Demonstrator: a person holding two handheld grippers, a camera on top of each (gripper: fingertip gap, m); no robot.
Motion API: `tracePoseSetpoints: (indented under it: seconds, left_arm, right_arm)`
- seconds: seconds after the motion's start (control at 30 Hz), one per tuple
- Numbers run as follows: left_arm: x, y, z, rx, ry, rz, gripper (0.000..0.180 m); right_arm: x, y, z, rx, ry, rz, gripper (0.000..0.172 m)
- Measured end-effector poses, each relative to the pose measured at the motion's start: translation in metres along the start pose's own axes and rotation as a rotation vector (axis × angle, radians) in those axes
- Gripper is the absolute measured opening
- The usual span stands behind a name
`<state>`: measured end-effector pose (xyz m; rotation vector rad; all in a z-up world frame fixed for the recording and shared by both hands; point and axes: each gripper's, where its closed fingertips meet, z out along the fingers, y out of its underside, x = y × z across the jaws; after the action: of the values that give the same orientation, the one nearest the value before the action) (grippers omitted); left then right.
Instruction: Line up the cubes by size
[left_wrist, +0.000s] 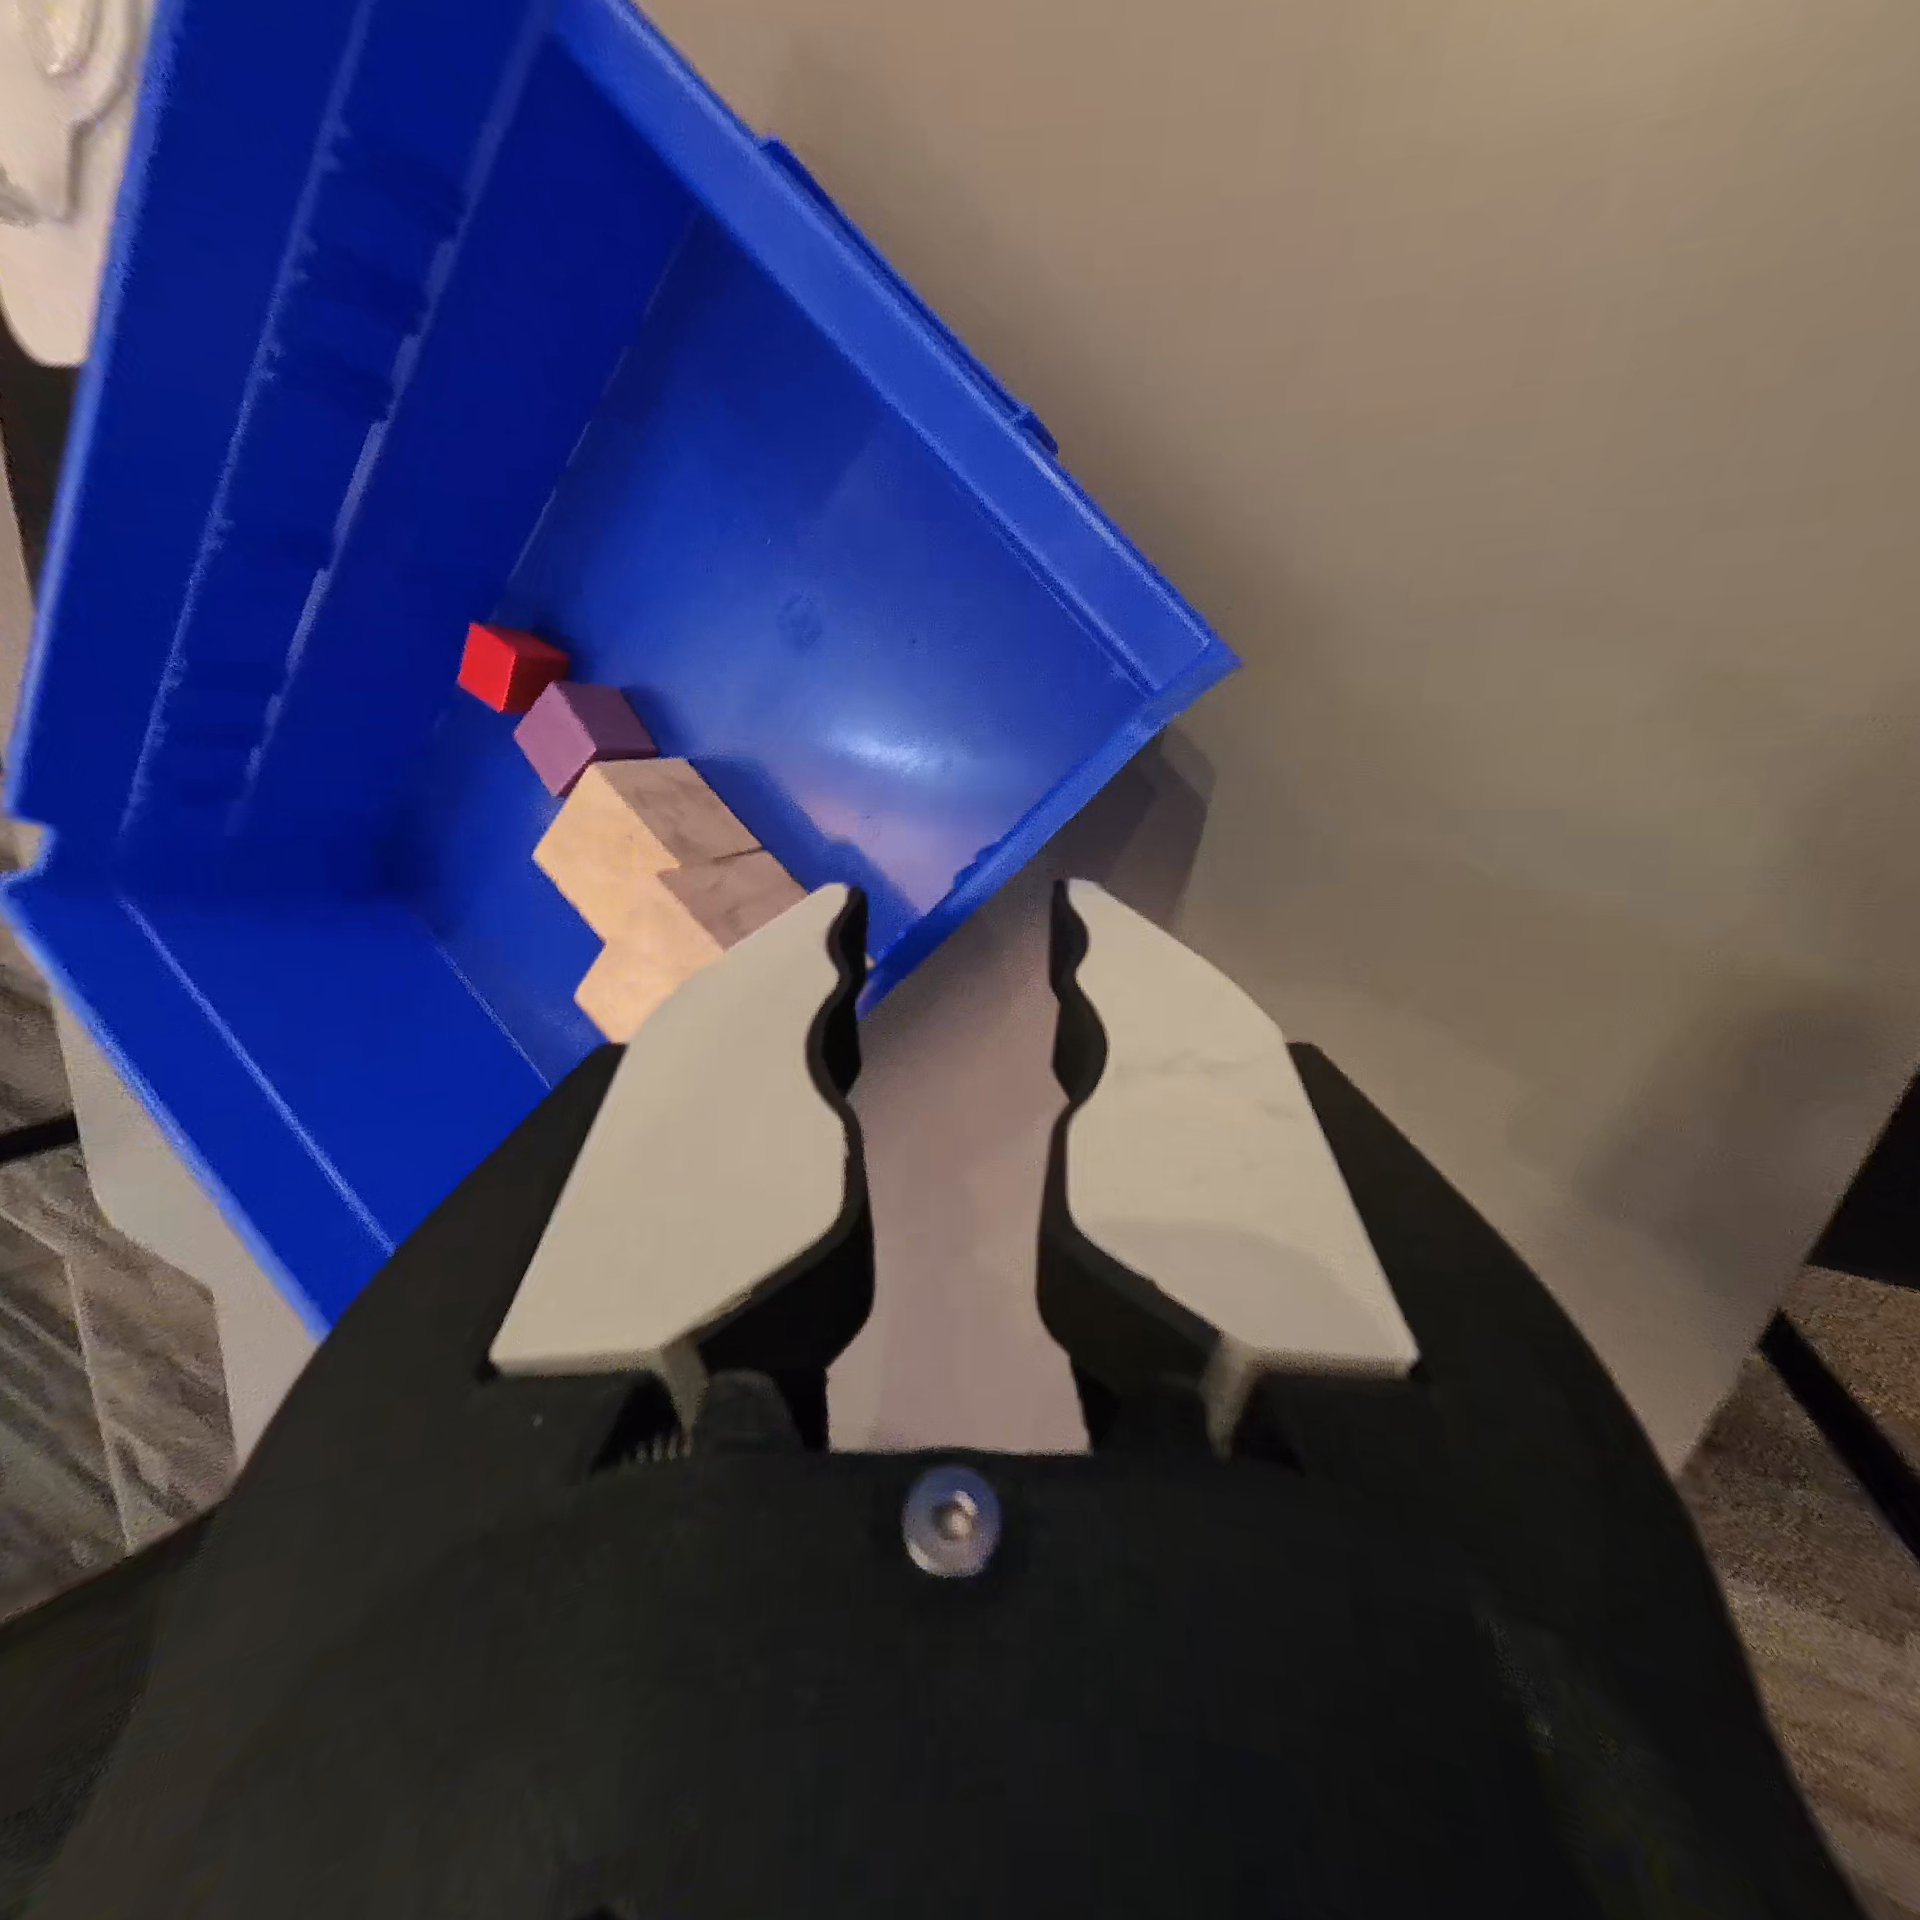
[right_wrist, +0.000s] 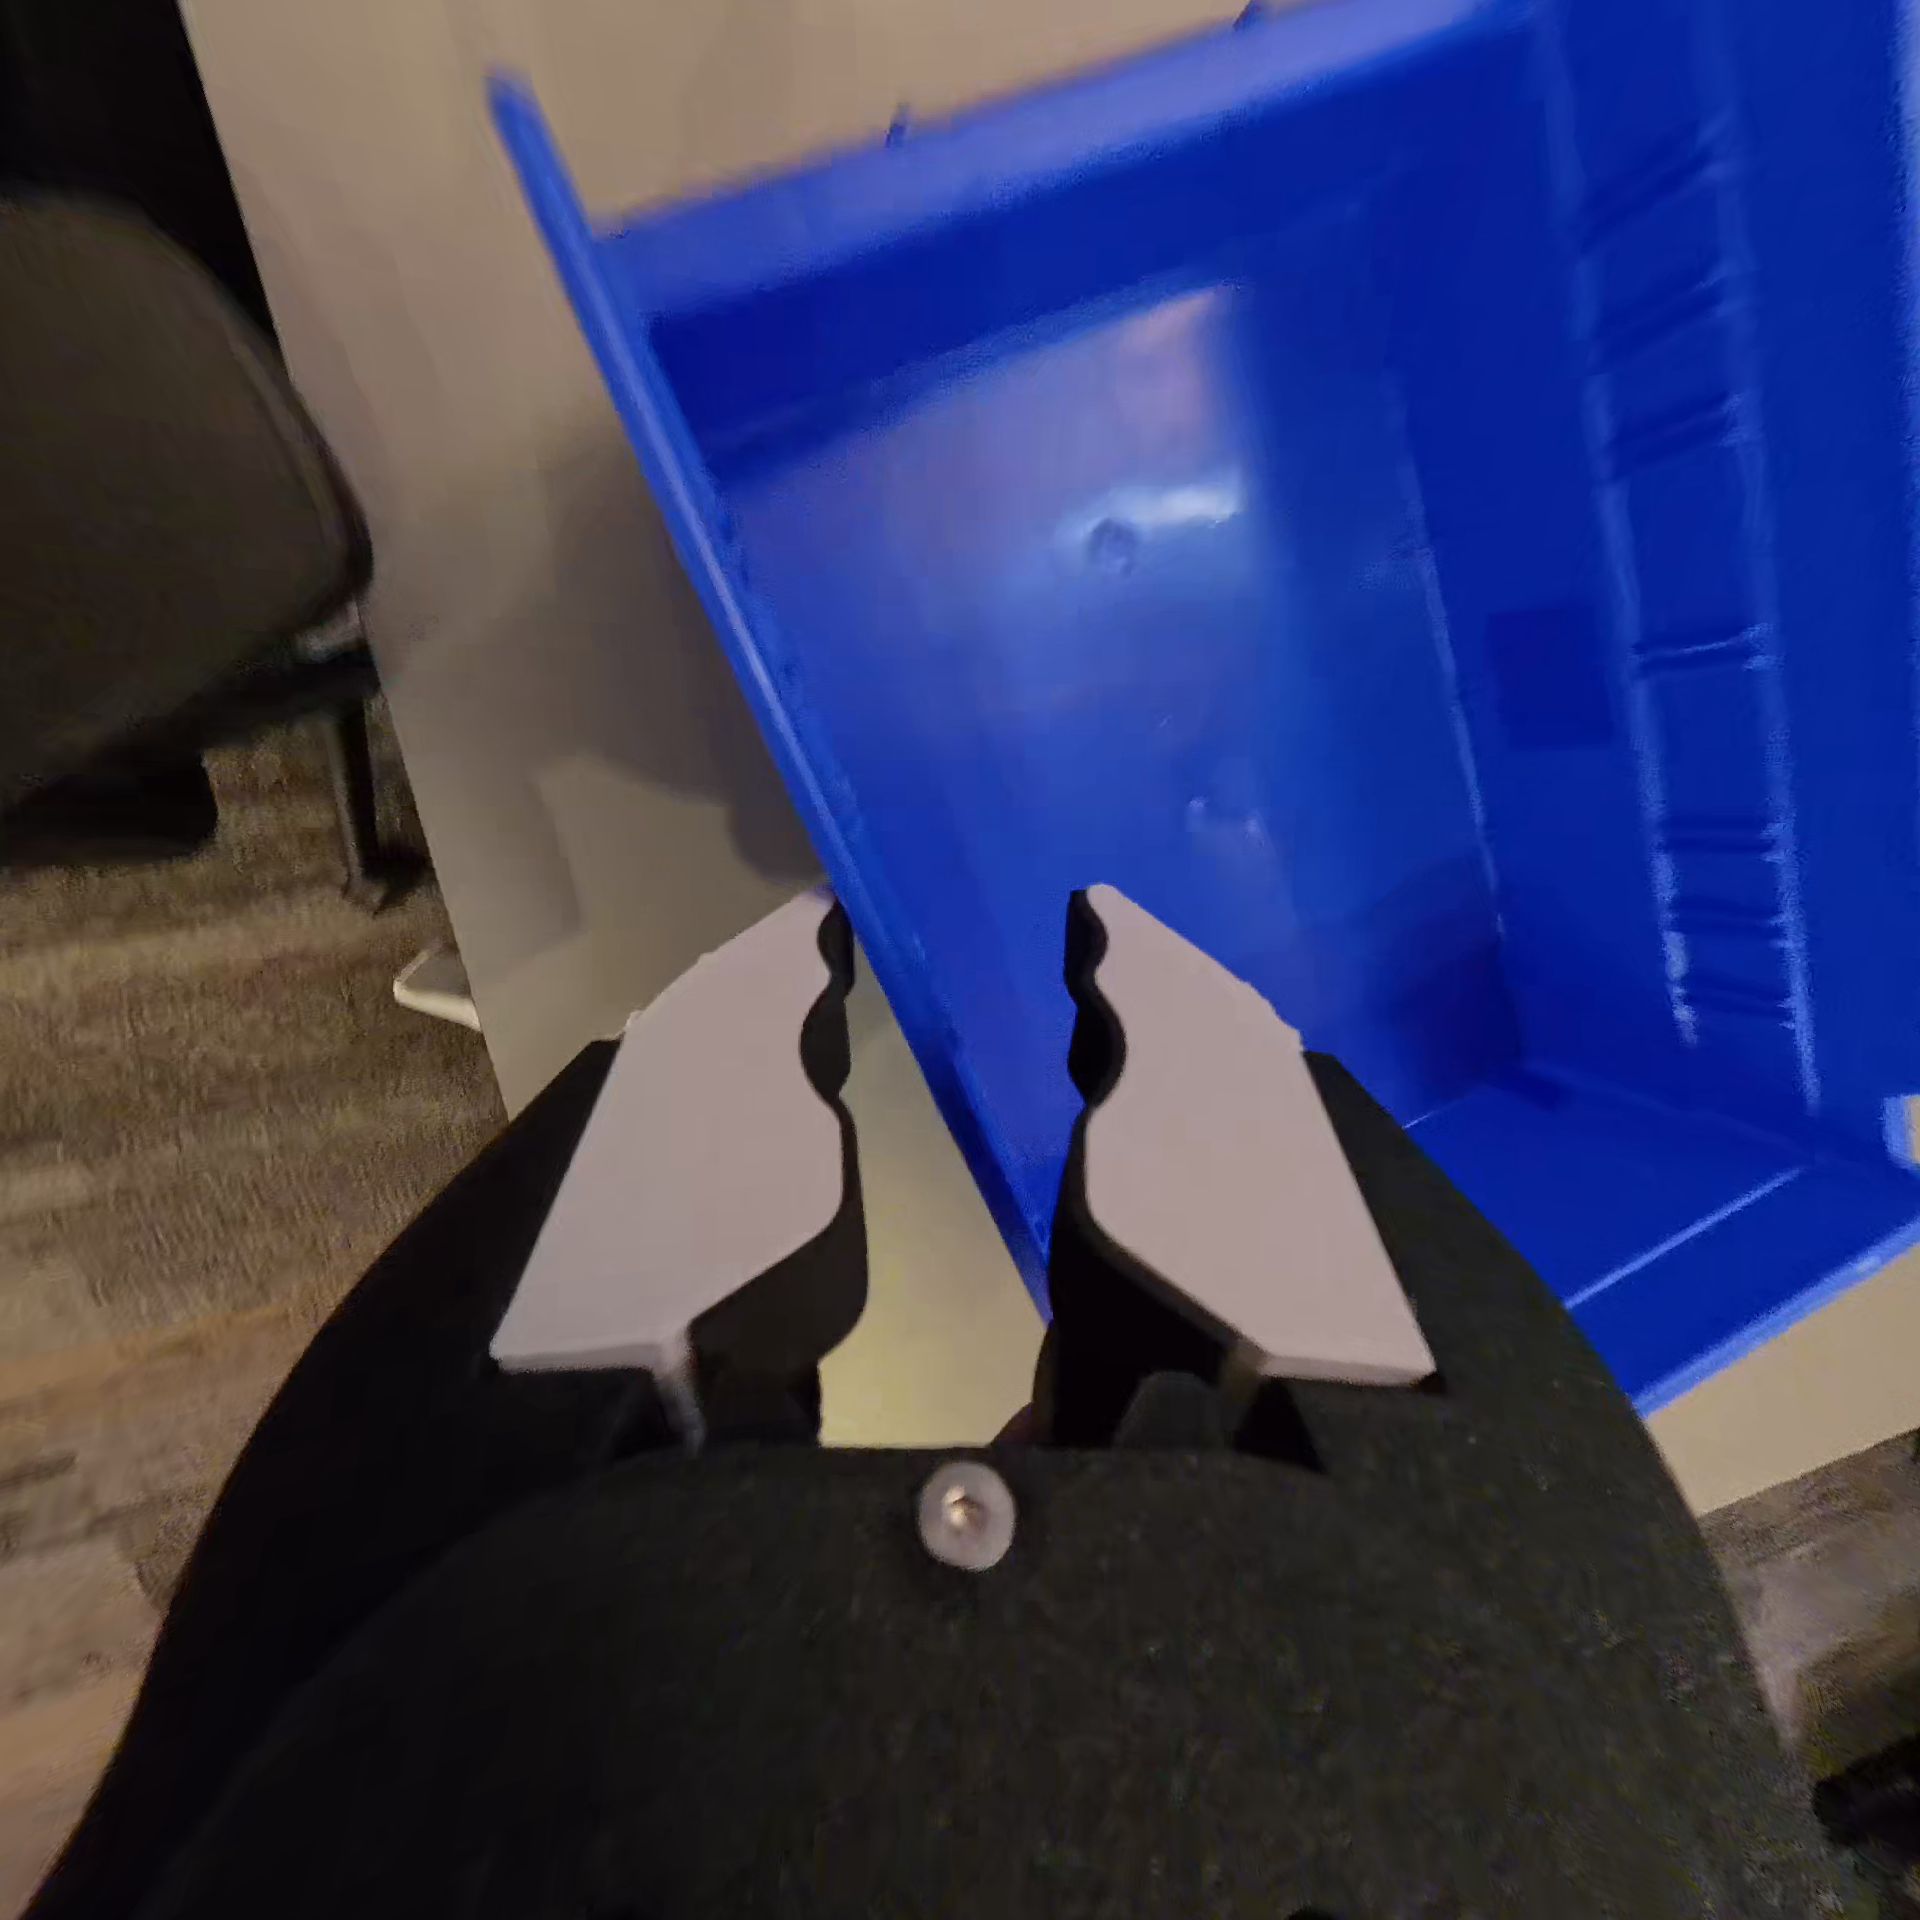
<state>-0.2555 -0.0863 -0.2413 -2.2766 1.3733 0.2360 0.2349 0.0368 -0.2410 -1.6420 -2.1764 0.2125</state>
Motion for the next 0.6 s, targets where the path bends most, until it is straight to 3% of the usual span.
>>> tracePoseSetpoints:
  seconds: [0.13, 0.27, 0.43, 0.6]
  left_arm:
    - [-0.006, -0.024, -0.03, 0.053, -0.031, -0.131, 0.049]
    - [-0.008, -0.07, -0.038, 0.105, -0.083, -0.161, 0.047]
    - [-0.01, -0.11, -0.001, 0.09, -0.066, -0.22, 0.042]
    - [-0.017, -0.107, 0.053, -0.088, -0.028, -0.238, 0.048]
  right_arm:
    - [0.003, -0.047, -0.007, 0.055, 0.055, 0.109, 0.046]
    - [0.008, -0.077, -0.014, 0.084, 0.089, 0.104, 0.044]
    - [0.033, -0.13, -0.002, 0.207, 0.066, 0.253, 0.044]
    - [0.052, -0.147, 0.055, 0.039, 0.116, 0.23, 0.056]
